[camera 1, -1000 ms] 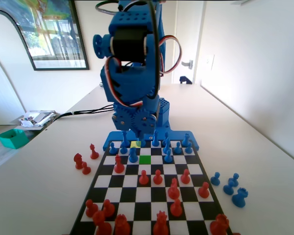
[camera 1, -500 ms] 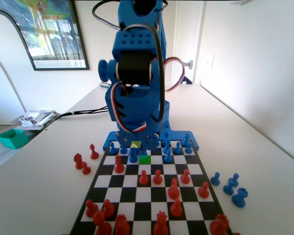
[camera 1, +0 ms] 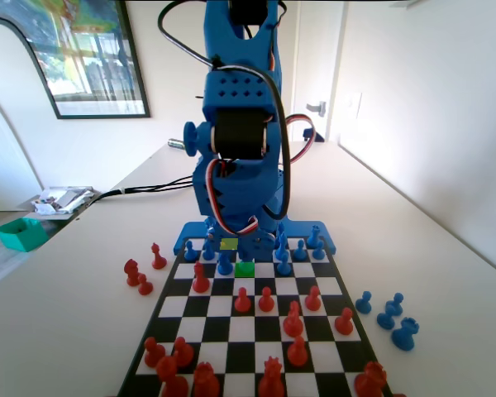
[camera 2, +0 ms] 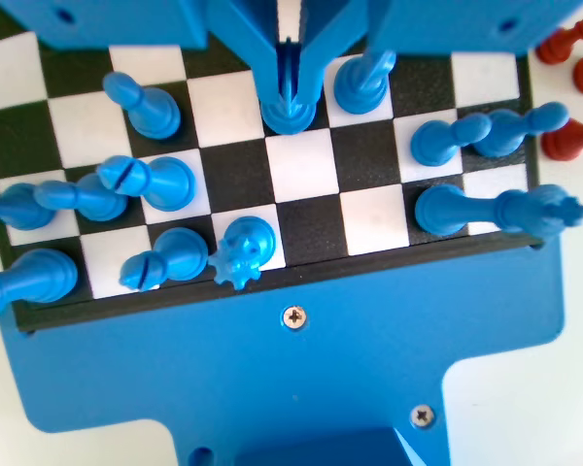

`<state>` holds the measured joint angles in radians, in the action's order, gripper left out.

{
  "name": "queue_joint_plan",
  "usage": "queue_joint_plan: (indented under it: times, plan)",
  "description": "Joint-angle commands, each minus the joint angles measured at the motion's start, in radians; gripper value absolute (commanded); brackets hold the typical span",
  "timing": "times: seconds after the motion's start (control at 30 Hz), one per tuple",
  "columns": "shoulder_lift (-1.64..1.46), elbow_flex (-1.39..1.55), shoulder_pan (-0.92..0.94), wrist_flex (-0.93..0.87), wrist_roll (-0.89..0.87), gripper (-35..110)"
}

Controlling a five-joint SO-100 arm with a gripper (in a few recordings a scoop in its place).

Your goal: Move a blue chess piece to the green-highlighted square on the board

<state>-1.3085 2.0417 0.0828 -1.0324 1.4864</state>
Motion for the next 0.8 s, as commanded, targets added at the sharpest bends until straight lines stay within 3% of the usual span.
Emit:
queue_joint_plan:
  times: [0.0, 0.5, 0.77]
  plan:
    - [-0.034, 0.006, 0.002, -0.008, 0.005, 1]
    - [-0.074, -0.023, 0.023, -0.060, 0.052, 15]
    - [-0.133, -0.086, 0.031, -0.141, 0.058, 16]
